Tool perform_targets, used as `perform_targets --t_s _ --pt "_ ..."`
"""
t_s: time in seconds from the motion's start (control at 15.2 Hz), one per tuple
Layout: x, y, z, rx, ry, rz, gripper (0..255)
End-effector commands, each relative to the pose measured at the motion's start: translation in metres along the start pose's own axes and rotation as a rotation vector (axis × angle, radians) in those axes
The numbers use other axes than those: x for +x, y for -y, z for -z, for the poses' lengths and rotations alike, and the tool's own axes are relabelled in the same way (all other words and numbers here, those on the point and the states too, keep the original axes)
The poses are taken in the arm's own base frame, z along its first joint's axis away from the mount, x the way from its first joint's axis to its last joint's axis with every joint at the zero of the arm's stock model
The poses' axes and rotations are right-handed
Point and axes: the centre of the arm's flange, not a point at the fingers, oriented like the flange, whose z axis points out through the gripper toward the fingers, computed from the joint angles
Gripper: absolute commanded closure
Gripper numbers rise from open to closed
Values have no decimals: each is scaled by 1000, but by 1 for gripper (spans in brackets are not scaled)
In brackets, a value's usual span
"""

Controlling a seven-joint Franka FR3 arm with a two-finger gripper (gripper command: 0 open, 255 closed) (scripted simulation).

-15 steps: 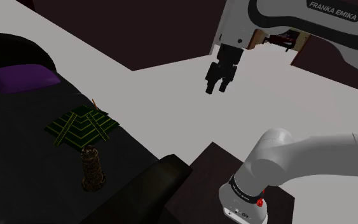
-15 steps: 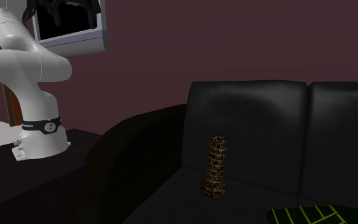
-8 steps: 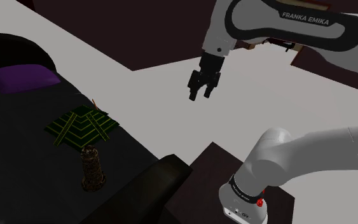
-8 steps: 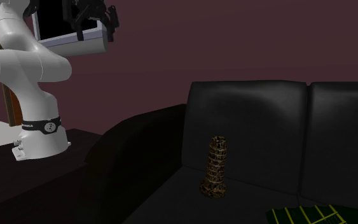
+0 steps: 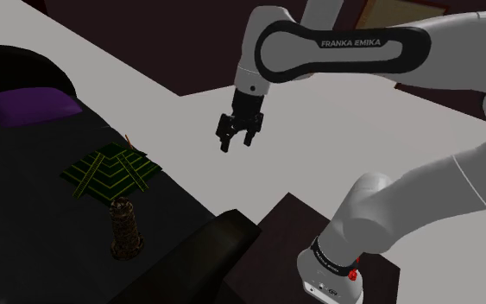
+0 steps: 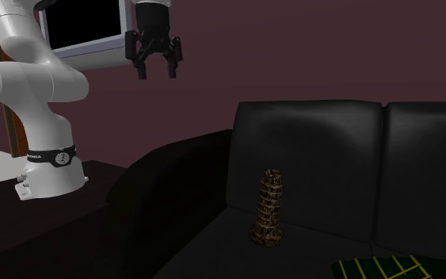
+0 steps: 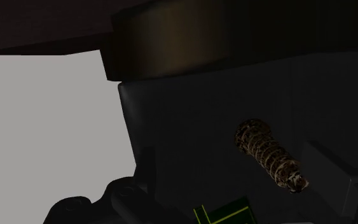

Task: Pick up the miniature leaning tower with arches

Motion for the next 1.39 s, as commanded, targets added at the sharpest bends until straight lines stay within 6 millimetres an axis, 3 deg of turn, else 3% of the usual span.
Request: perform_targets --t_s 0.0,1.32 --pt "16 16 -19 -4 -3 3 0" --pt "160 168 -185 -51 -19 29 0"
